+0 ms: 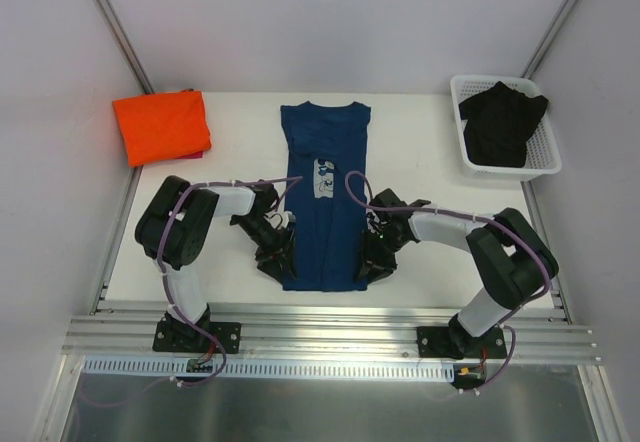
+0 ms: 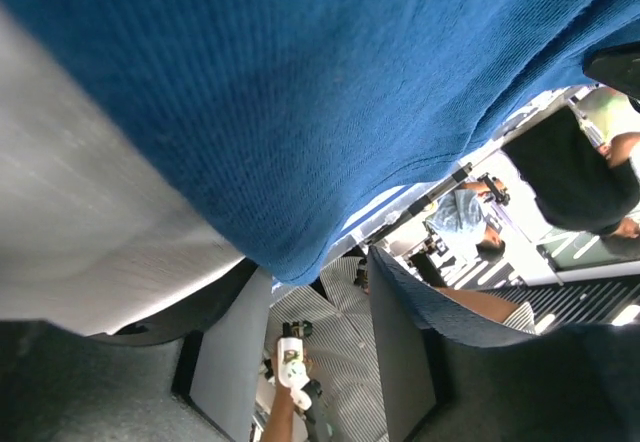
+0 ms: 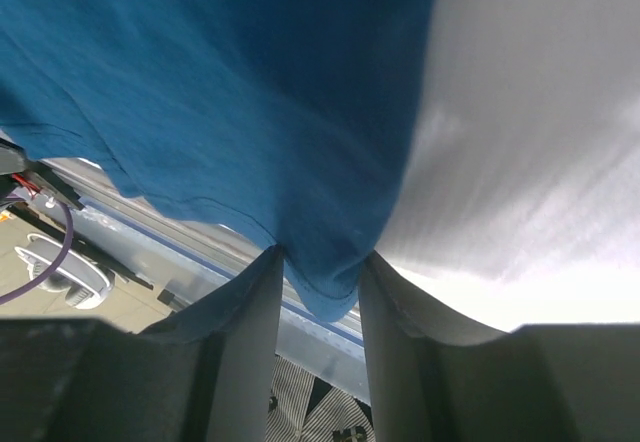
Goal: Fold and stack the t-shirts
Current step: Grab the bottom of the folded rectangular tshirt with both arms, then fold the folded rectangular tshirt in 1/3 of the way
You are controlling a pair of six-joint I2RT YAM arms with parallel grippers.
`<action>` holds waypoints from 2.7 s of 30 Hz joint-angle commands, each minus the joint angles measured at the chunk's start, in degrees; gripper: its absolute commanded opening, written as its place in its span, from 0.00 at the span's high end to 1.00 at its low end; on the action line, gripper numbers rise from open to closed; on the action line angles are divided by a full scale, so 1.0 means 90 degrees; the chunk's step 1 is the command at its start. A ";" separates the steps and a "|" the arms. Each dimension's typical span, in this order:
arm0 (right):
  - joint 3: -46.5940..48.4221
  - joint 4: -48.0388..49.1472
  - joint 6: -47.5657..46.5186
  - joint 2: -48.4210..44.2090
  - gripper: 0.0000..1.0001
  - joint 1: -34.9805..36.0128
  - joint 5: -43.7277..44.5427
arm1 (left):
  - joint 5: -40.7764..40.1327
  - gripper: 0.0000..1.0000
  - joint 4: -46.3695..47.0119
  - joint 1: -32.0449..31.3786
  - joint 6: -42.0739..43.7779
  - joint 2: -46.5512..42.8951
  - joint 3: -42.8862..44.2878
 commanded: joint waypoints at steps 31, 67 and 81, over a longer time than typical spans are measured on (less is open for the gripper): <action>-0.0109 -0.0244 -0.0637 -0.1155 1.00 0.0054 0.0204 | -0.0207 1.00 -0.0300 -0.0008 0.0020 -0.0913 -0.0063; 0.2752 -0.0088 -0.1731 -0.0209 1.00 -0.1469 0.0634 | -0.1642 1.00 -0.1140 0.1076 0.1075 0.0110 0.4017; 0.5310 -0.0019 -0.1985 0.1998 1.00 -0.1830 0.0643 | -0.1828 1.00 -0.1072 0.1222 0.1124 0.1889 0.6128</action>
